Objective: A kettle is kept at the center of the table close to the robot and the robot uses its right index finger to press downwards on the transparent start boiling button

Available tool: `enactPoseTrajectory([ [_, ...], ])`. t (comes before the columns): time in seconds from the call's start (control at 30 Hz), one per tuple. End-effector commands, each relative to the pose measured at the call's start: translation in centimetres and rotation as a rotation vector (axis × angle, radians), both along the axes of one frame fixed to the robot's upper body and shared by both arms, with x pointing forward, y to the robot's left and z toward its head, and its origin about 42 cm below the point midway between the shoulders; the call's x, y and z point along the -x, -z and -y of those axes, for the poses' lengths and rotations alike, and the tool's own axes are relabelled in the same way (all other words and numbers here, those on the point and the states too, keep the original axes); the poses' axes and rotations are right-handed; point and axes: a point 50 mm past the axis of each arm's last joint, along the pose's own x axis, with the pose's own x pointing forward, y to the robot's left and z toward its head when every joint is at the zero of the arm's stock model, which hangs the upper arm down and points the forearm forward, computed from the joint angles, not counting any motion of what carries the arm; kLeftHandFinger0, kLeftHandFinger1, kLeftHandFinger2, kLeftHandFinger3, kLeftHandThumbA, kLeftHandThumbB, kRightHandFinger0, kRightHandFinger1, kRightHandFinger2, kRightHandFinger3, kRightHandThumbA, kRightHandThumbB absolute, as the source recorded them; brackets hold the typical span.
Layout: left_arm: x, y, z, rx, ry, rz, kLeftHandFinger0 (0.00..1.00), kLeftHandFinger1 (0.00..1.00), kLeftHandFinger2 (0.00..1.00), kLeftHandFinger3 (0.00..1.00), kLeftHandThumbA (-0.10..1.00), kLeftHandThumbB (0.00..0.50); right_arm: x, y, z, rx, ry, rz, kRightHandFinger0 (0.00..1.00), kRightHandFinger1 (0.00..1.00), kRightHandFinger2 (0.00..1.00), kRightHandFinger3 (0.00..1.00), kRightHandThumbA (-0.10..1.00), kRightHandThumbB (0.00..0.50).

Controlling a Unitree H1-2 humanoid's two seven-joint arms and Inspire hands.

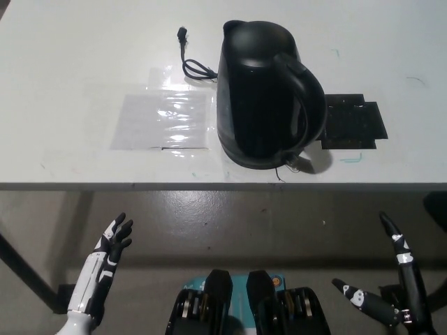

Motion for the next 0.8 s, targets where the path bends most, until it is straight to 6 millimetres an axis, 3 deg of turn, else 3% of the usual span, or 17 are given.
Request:
enactPoseTrajectory([
  [0.0, -0.01, -0.51, -0.28, 0.006, 0.008, 0.037, 1.0, 1.0, 1.0, 1.0, 0.95, 0.147, -0.83, -1.26, 0.35, -0.039, -0.008, 0.08, 1.0, 1.0, 1.0, 1.0, 1.0, 0.353],
  [0.2, -0.06, -0.64, -0.21, 0.001, 0.01, 0.036, 1.0, 1.0, 1.0, 1.0, 0.96, 0.144, -0.94, -1.33, 0.35, -0.044, -0.01, 0.082, 1.0, 1.0, 1.0, 1.0, 1.0, 0.325],
  [0.77, -0.08, -0.63, -0.21, 0.003, 0.006, 0.033, 1.0, 1.0, 1.0, 1.0, 0.97, 0.183, -1.03, -1.4, 0.37, -0.049, -0.022, 0.079, 1.0, 1.0, 1.0, 1.0, 1.0, 0.328],
])
